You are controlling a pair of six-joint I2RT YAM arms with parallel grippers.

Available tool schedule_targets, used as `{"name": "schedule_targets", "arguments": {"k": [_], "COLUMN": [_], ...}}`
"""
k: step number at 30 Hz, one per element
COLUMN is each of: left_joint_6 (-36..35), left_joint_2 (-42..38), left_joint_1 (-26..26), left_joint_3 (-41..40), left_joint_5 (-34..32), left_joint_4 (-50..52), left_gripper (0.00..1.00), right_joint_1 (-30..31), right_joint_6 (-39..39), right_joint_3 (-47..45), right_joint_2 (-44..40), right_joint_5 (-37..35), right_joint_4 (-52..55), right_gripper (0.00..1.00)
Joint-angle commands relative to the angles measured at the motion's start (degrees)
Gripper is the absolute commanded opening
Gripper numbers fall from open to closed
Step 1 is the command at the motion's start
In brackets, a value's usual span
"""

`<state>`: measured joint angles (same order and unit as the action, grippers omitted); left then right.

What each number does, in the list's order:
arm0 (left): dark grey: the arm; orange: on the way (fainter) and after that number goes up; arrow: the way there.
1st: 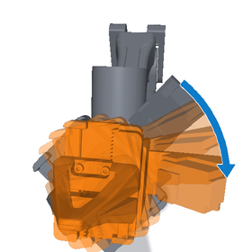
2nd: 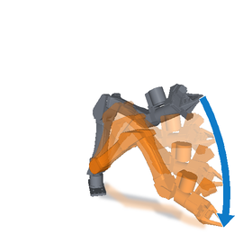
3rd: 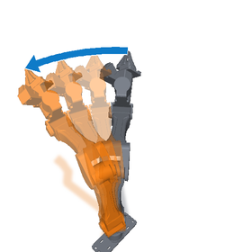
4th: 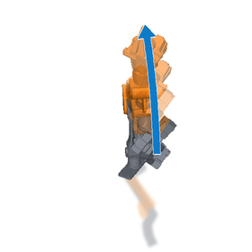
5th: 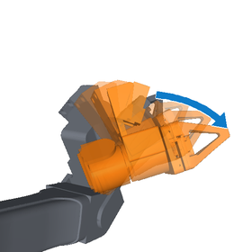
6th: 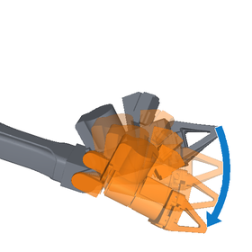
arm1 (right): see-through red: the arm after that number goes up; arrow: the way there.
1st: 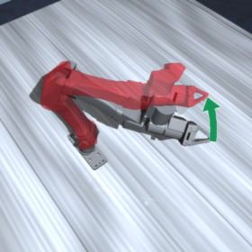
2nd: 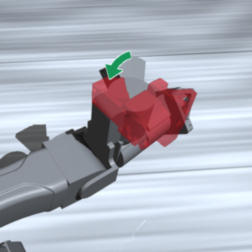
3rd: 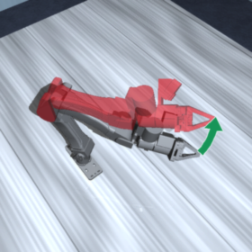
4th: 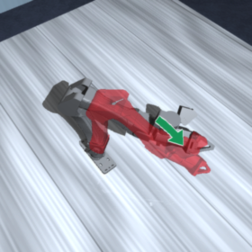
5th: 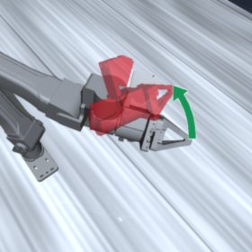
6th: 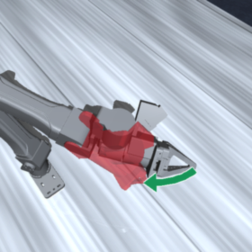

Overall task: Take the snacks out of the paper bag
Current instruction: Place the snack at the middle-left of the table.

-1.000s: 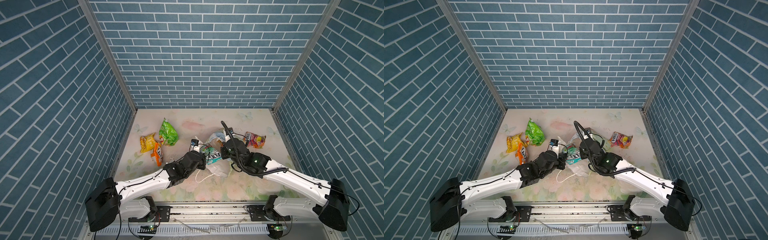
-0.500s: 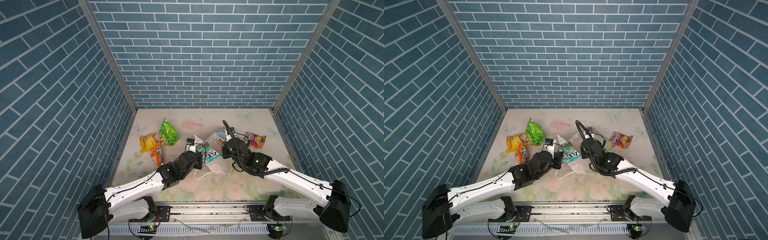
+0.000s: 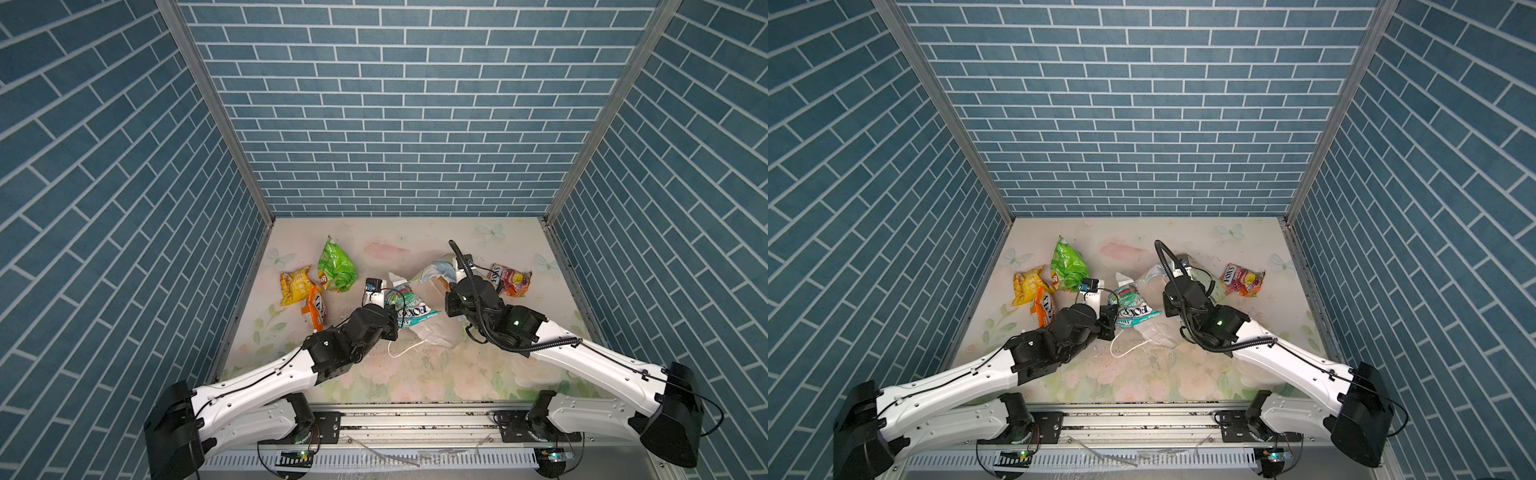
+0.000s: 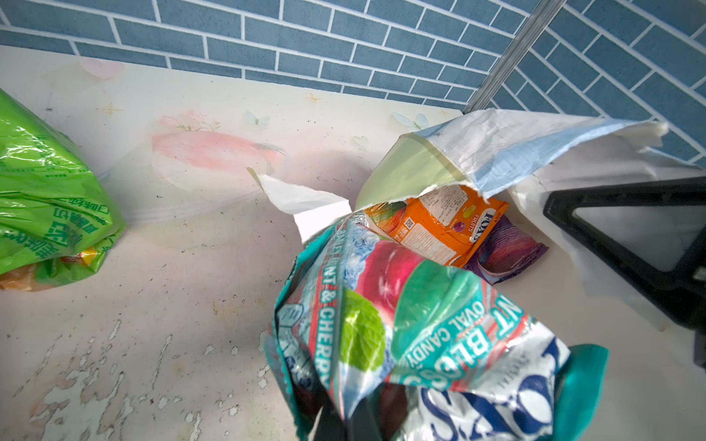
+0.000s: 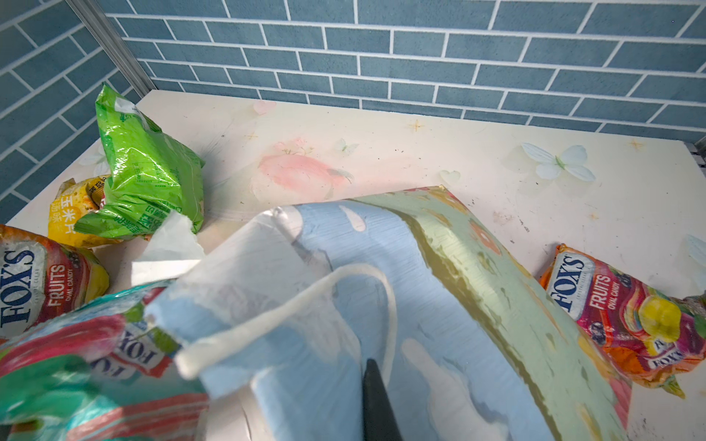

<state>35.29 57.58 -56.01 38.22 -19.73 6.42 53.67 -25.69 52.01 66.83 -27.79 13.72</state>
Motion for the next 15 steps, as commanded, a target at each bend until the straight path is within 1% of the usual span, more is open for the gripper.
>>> {"name": "schedule_targets", "arguments": {"k": [1, 5, 15], "left_joint_6": [-1.6, -1.9, -2.2], "left_joint_2": [-1.9, -3.7, -14.2], "left_joint_1": [0.3, 0.5, 0.9], "left_joint_3": [1.5, 4.1, 5.8], "left_joint_5": [-3.0, -4.8, -9.5], "left_joint_4": [3.2, 9.5, 20.0], "left_gripper": [0.0, 0.0, 0.0], "right_joint_1": [-0.6, -0.7, -1.0], "right_joint_6": [-2.8, -3.4, -4.0], "right_joint_3": [-0.6, -0.9, -0.7], "right_joint_2": [-1.5, -1.7, -1.4], "right_joint_5": [-0.7, -0.2, 1.3], "right_joint_4": [0.4, 0.7, 0.2], "right_gripper": [0.0, 0.0, 0.0]}}
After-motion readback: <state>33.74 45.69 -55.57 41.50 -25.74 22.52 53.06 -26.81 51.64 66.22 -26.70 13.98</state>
